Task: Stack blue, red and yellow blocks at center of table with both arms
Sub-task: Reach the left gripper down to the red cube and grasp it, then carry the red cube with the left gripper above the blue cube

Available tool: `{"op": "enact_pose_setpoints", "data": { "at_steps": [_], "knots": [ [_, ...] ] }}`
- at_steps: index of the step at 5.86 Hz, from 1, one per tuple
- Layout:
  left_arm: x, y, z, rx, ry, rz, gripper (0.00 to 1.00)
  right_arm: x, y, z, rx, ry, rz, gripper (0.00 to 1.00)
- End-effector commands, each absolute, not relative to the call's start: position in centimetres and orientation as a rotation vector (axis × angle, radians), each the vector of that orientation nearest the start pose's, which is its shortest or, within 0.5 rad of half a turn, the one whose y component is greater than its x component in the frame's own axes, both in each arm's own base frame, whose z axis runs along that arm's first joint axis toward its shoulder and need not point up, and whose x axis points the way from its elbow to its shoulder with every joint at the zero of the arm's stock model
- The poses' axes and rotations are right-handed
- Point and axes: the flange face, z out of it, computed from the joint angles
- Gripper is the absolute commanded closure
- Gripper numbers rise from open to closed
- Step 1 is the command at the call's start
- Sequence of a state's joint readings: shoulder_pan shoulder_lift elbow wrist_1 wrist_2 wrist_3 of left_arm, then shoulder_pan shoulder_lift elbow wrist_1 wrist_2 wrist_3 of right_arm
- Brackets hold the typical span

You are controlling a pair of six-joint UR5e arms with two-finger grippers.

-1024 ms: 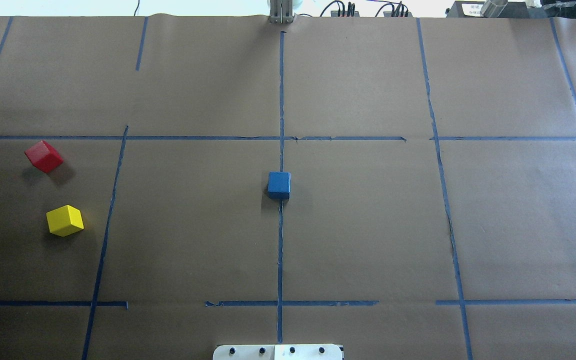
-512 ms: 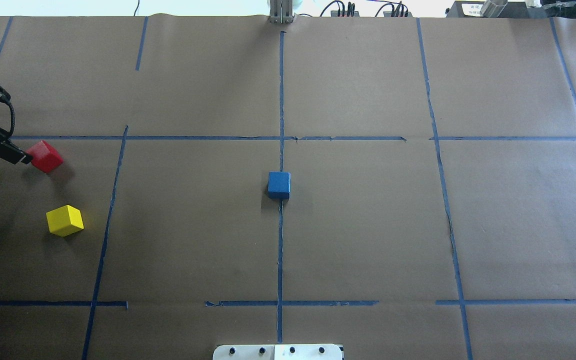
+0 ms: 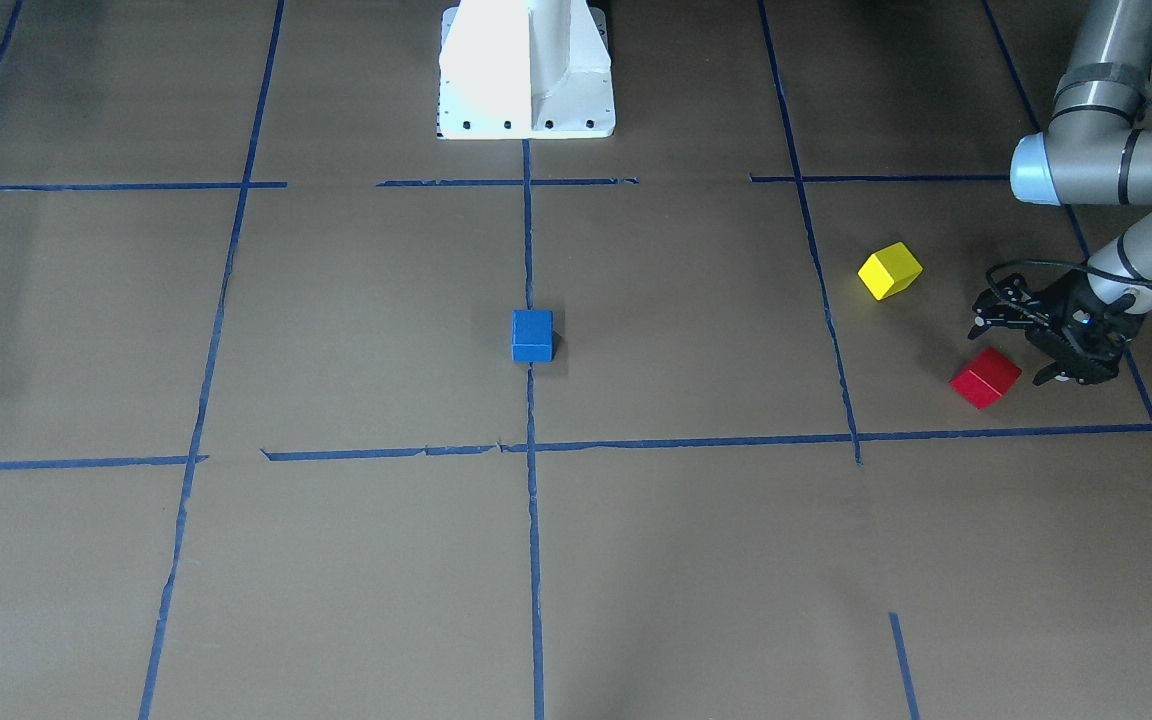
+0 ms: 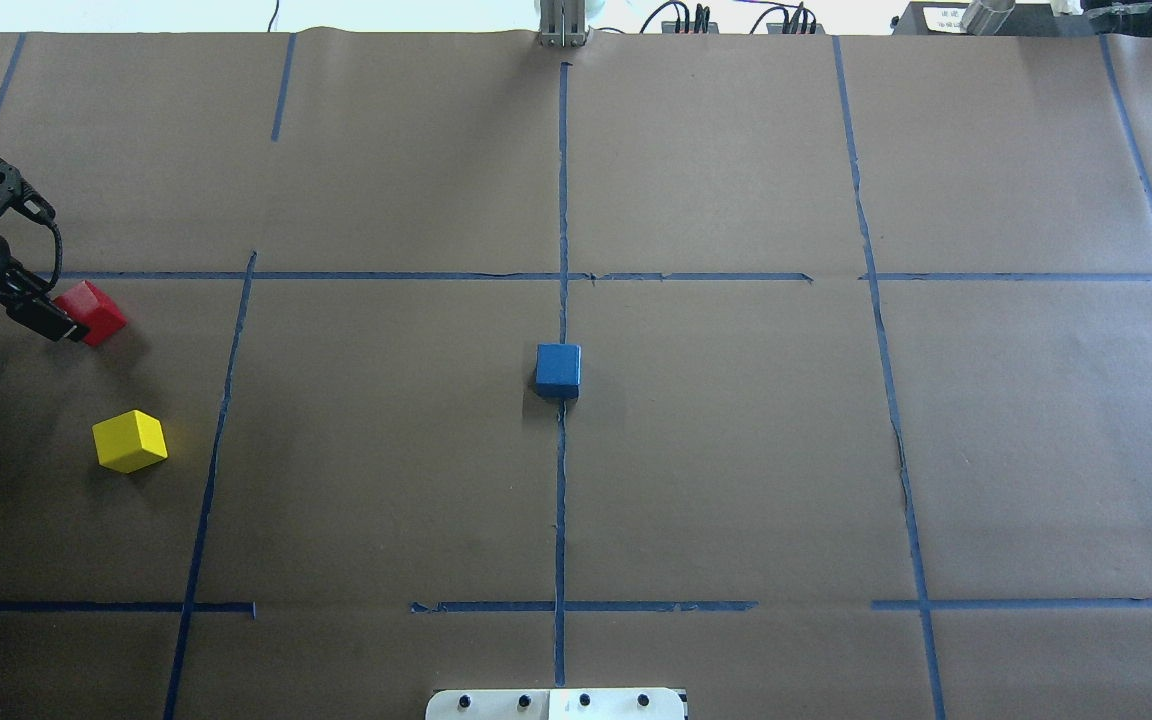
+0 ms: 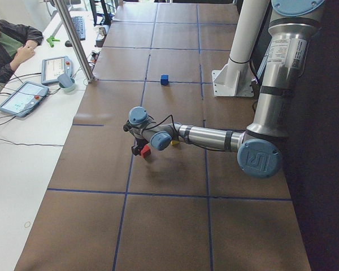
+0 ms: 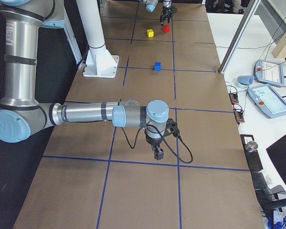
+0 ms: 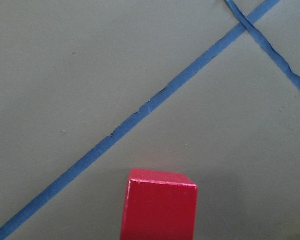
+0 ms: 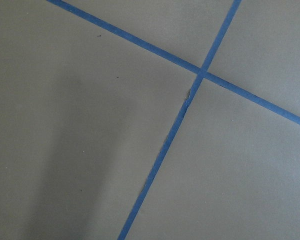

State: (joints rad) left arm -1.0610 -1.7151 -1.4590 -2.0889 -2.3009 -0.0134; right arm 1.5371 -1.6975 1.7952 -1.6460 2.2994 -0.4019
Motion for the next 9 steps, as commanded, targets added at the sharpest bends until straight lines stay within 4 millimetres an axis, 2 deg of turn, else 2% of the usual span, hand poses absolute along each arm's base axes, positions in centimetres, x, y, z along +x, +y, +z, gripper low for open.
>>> {"op": "enact_pose_setpoints", "data": {
  "at_steps": [1,2,3,4,5,6,7,8,9],
  "knots": [
    [24.0,-53.9,59.3,0.296,0.838,0.676,0.0,5.2,-44.0,61.8,0.155,-0.718,-0.424,0.0],
    [25.4,-53.8,59.2,0.288,0.84,0.696,0.0,5.2,-43.9,62.1,0.149,-0.721,-0.422,0.0],
    [25.9,-54.2,59.5,0.279,0.839,0.696,0.08,5.2,-43.9,62.2,0.148,-0.721,-0.422,0.0],
    [26.0,-54.2,59.4,0.28,0.84,0.699,0.46,5.2,-43.9,62.4,0.145,-0.721,-0.421,0.0],
    [25.8,-54.2,59.2,0.285,0.839,0.698,0.79,5.2,-43.9,62.4,0.144,-0.722,-0.421,0.0],
    [25.5,-54.4,57.9,0.309,0.844,0.696,0.92,5.2,-43.9,62.4,0.144,-0.723,-0.421,0.0],
    [25.3,-54.4,54.9,0.314,0.865,0.613,0.93,5.2,-43.9,62.4,0.145,-0.728,-0.421,0.0],
    [25.8,-54.7,51.0,0.24,0.92,0.362,0.93,5.2,-43.9,62.5,0.144,-0.728,-0.42,0.0],
    [27.3,-55.7,47.0,0.18,0.969,0.178,0.93,5.2,-43.8,62.4,0.144,-0.73,-0.42,0.0]
  ]
}}
